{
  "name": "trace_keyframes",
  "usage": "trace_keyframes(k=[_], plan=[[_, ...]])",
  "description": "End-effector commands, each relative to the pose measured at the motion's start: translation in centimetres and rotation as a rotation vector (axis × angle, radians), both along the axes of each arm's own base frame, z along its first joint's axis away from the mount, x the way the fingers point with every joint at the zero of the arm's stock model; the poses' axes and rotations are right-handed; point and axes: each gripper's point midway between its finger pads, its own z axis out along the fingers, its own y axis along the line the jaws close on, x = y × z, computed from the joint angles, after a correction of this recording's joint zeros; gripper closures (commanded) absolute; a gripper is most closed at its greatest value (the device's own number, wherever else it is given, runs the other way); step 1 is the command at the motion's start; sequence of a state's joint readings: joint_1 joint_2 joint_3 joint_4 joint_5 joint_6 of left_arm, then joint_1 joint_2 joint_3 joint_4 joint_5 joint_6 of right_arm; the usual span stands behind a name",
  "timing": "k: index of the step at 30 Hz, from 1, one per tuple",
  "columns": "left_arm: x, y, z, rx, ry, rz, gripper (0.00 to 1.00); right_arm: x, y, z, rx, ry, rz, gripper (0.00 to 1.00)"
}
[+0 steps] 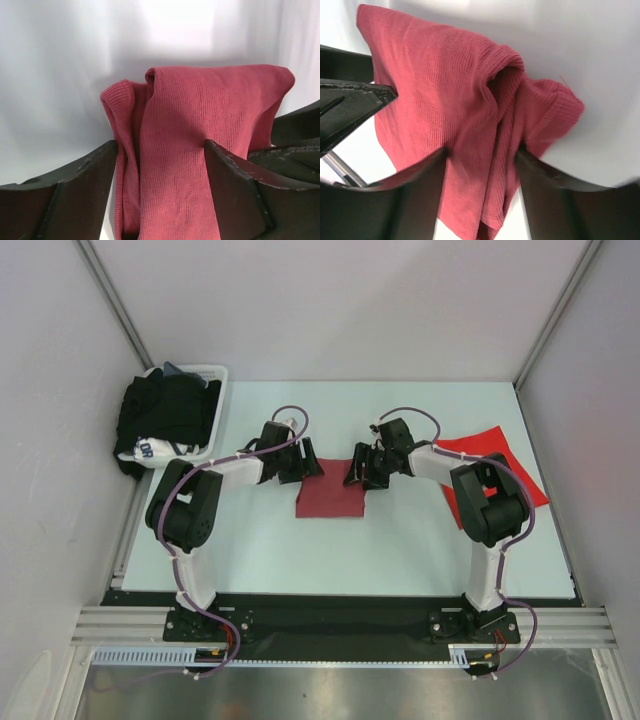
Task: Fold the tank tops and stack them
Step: Fold the tank top
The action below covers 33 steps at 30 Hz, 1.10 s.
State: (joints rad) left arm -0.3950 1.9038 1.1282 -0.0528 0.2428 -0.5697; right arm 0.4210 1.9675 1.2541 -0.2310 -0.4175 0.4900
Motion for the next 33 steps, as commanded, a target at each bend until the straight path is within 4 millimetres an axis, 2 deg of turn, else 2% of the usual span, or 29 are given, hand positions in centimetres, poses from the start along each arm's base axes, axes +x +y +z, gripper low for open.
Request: trace_keyframes(k=[1, 2, 4, 5, 9, 12, 14, 16, 21, 24, 26, 27, 28, 30, 31, 33], plan=[[-0.4, -0.1, -1.0, -0.017, 0.029, -0.003, 0.26, 0.5, 0.3, 1.4, 0.033, -0.057, 0.011, 0.34], [-0.5, -0.1, -1.1, -0.014, 0.029, -0.003, 0.27, 0.5, 0.0, 1.9, 0.018, -0.072, 0.001, 0.25], [-0.5, -0.1, -0.7, -0.018, 0.019, -0.003, 0.29, 0.4, -0.6, 2.3, -0.004, -0.092, -0.002, 0.21], [-0.7, 0.0, -0.7, -0.02, 0.021, -0.005, 0.3, 0.4, -0.8, 3.0, -0.012, -0.11, -0.009, 0.21], [-0.7, 0.0, -0.5, -0.019, 0.019, 0.0, 0.34, 0.2, -1.8, 3.8, -0.045, -0.133, -0.033, 0.24], [-0.9, 0.2, -0.4, -0.016, 0.017, 0.002, 0.34, 0.1, -2.6, 3.1, -0.096, -0.121, -0.054, 0.27], [-1.1, 0.4, -0.5, -0.012, 0.02, 0.004, 0.33, 0.1, -2.8, 2.6, -0.109, -0.112, -0.057, 0.25], [-1.2, 0.5, -0.4, -0.012, 0.011, 0.005, 0.31, 0.0, -2.8, 1.8, -0.112, -0.096, -0.054, 0.22], [-1.9, 0.7, -1.1, -0.012, 0.027, 0.01, 0.29, -0.2, -1.9, 0.4, -0.092, -0.061, -0.041, 0.2], [-2.7, 0.8, -1.5, -0.015, 0.044, 0.006, 0.3, -0.1, -1.2, -0.1, -0.062, -0.051, -0.027, 0.28], [-2.6, 0.7, -1.5, -0.029, 0.027, 0.003, 0.34, -0.1, -0.6, -0.3, -0.024, -0.039, -0.016, 0.35], [-2.6, 0.6, -1.4, -0.034, 0.023, 0.003, 0.38, 0.1, -0.7, -0.3, -0.01, -0.036, -0.017, 0.38], [-2.6, 0.6, -1.5, -0.036, 0.023, 0.003, 0.41, 0.1, -0.5, -0.3, 0.006, -0.028, -0.024, 0.46], [-2.5, 0.5, -1.7, -0.045, 0.028, 0.004, 0.49, 0.4, -0.1, 0.1, 0.048, -0.036, -0.015, 0.5], [-2.6, 0.4, -2.1, -0.046, 0.041, 0.0, 0.58, 0.4, -0.2, 0.1, 0.062, -0.032, -0.022, 0.56], [-2.5, 0.1, -2.5, -0.064, 0.062, -0.01, 0.69, 0.6, 0.1, 0.5, 0.099, -0.041, -0.012, 0.63]])
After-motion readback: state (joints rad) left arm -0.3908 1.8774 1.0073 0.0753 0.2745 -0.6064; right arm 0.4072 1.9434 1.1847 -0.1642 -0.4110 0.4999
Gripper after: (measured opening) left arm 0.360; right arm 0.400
